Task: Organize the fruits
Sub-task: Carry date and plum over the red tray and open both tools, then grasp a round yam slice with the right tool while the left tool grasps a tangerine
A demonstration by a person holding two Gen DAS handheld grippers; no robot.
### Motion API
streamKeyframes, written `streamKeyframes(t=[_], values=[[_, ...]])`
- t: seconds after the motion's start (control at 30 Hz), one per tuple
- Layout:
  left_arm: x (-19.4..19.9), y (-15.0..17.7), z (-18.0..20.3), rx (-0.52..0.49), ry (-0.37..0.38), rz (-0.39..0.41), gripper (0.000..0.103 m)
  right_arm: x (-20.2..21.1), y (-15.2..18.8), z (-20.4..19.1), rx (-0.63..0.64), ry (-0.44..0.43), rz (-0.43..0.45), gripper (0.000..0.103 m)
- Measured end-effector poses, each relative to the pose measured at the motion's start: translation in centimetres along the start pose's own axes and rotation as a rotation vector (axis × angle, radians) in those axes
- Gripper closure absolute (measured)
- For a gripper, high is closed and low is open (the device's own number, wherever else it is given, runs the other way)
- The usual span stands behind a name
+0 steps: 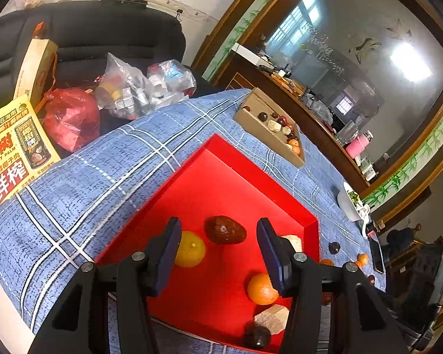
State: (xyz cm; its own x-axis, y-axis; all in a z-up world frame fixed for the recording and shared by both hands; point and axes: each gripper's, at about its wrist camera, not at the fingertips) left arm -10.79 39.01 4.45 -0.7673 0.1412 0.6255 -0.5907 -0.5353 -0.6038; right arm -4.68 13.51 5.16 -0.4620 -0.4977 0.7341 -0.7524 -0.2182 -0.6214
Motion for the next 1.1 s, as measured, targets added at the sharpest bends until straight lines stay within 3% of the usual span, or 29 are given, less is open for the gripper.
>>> streamKeyframes(t=[0.17,0.27,0.5,0.8,1.1], values=[[0.0,0.0,-0.1,-0.003,0.000,0.001,0.047,-2.5,0.1,-1.3,0.002,-0.043,-0.066,0.077],[0.1,0.0,-0.1,-0.002,-0.001,0.003,0.047,-1.8,0.3,-1.5,0.015,-0.023,-0.033,0.067],[0.4,0.2,1.0,-0.027,0.005,-0.004,0.047,2.1,0.9,1.6,-0.013,0.051,0.051,0.064],[0.4,1.6,6.6,-0.143,0.016,-0.037,0.047,8.1,5.1,12.6,-0.257,0.160,0.112,0.062],[-3.2,5.2,15.5,-0.324,0.063,-0.151,0.043,13.6,9.8,23.4,-0.443,0.298,0.144,0.060]])
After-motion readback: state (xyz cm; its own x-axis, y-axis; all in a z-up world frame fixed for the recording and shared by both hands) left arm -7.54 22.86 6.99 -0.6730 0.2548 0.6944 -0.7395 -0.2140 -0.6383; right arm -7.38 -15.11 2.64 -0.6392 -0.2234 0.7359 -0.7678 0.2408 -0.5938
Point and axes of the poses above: each gripper's, at about its wrist camera, not at the fingertips, and x roughly against the way its jaws point, z to its right, y to its underside, and after that the axes turned 2 degrees about -x, right-handed
